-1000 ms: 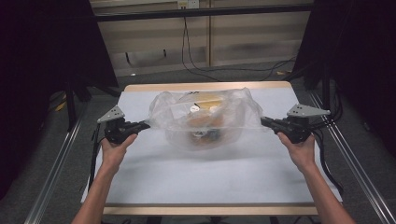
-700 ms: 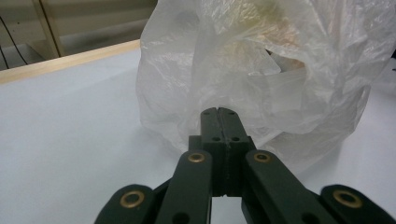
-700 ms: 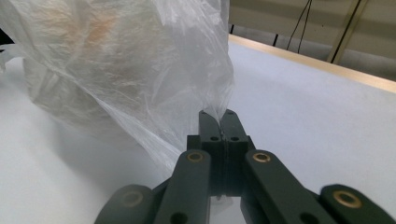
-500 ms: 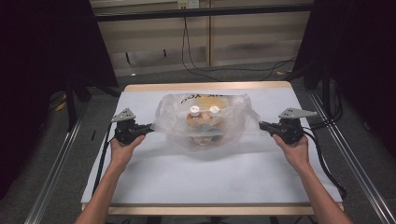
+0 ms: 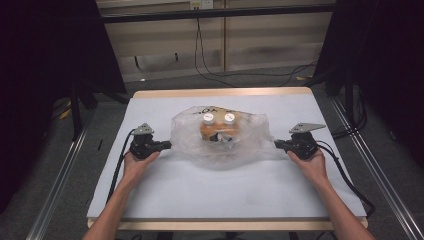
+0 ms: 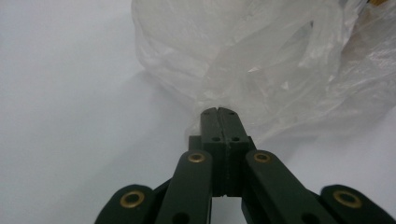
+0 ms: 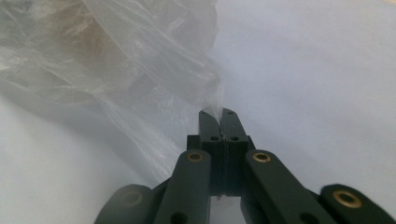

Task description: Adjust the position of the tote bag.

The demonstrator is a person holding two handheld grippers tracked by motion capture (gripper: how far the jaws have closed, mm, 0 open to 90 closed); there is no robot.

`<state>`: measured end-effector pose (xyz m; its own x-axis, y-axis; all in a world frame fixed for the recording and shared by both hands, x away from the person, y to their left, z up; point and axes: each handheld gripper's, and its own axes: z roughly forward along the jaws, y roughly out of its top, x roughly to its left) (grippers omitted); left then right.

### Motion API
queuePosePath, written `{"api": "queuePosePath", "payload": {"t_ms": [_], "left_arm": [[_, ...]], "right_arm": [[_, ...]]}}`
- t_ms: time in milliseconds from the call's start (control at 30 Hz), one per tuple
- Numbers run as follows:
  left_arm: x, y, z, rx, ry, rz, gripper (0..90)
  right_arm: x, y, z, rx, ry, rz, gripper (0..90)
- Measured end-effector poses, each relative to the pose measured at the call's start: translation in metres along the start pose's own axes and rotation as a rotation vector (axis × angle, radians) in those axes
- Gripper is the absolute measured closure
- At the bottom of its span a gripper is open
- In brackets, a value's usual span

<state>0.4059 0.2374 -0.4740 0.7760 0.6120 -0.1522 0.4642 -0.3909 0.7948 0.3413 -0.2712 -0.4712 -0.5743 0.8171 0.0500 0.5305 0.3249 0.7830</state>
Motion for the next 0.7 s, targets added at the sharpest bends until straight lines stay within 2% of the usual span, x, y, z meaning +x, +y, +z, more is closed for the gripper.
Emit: {"api": "queuePosePath", "payload": {"t_ms": [33, 67, 167, 233, 333, 400, 533, 567, 600, 633, 700], "left_arm": [[0.001, -0.001, 0.001, 0.006, -0.002, -0.002, 90.0], [0.001, -0.004, 0.004, 0.033, -0.01, 0.005, 90.0], [-0.001, -0.005, 0.007, 0.046, -0.011, 0.015, 90.0], [-0.003, -0.006, 0.01, 0.061, -0.013, 0.02, 90.0], [-0.005, -0.01, 0.013, 0.084, -0.021, 0.024, 90.0], [-0.004, -0.01, 0.012, 0.078, -0.031, 0.029, 90.0], [-0.005, -0.009, 0.003, 0.039, -0.043, 0.015, 88.8], [-0.006, -0.009, -0.001, 0.031, -0.041, 0.018, 88.8], [-0.009, -0.007, -0.009, 0.008, -0.047, 0.018, 83.0], [-0.009, -0.007, -0.009, 0.008, -0.047, 0.018, 80.7], [-0.013, -0.005, -0.018, -0.021, -0.049, 0.021, 78.9]], "right_arm": [[0.0, -0.001, 0.001, 0.005, -0.003, 0.005, 90.0], [0.0, -0.002, 0.001, 0.012, -0.001, 0.002, 90.0], [-0.001, -0.003, 0.003, 0.026, 0.002, 0.0, 90.0], [0.001, -0.007, 0.008, 0.081, -0.009, -0.021, 90.0], [0.001, -0.01, 0.011, 0.1, -0.003, -0.017, 90.0], [0.001, -0.011, 0.011, 0.089, -0.005, -0.011, 90.0], [0.002, -0.011, 0.009, 0.076, 0.005, -0.01, 88.8], [0.002, -0.01, 0.007, 0.059, 0.006, -0.01, 87.4], [0.003, -0.008, 0.001, 0.016, 0.027, -0.003, 80.8], [0.003, -0.008, 0.001, 0.016, 0.027, -0.003, 80.8], [0.004, -0.006, -0.006, -0.031, 0.044, 0.013, 74.4]]}}
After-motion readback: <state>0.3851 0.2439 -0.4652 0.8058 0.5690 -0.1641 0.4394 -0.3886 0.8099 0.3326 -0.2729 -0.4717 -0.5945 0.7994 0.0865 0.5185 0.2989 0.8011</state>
